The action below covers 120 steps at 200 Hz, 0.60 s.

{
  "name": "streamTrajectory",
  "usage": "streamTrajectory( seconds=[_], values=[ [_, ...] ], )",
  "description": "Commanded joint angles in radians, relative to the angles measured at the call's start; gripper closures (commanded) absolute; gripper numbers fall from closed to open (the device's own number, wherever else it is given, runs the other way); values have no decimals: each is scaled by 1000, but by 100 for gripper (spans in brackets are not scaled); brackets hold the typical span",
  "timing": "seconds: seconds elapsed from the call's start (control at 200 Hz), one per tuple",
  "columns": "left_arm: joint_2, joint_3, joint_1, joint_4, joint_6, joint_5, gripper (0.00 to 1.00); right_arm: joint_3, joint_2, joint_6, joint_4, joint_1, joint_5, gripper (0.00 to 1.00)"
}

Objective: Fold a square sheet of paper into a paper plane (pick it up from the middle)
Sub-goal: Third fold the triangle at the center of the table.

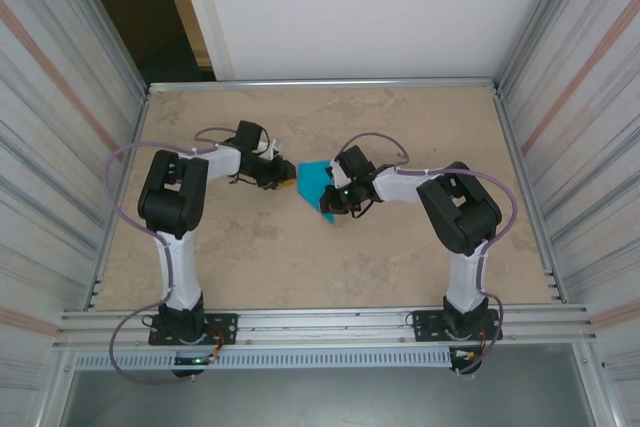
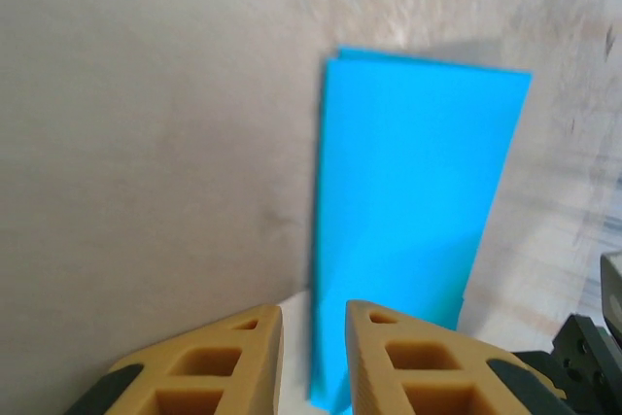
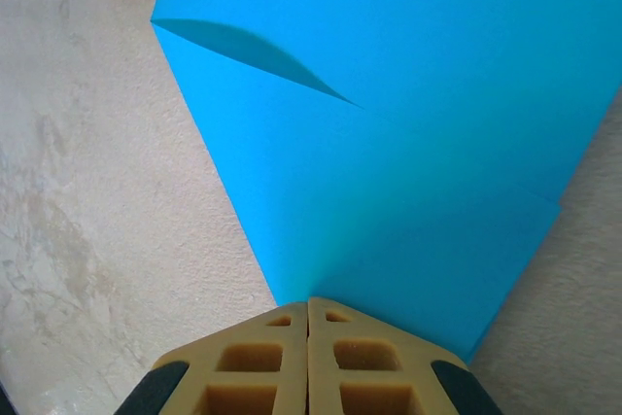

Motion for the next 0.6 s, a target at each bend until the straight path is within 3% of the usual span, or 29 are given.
streamTrajectory(
  seconds=[0.0,0.195,0.406,0.596],
  values=[
    [2,12,20,5,32,-73,74,-52,20,-7,-151,-18,86,91],
    [-106,-29,23,52,-32,-66,67,-35,-75,96,6,-8,19,79],
    [-207,-172,19,211,-171,-7,47,-112,-174,278,187,1,99,62],
    [-272,-294,-8,302,-236,5,40,-142,-197,338,203,-19,104,62]
  ],
)
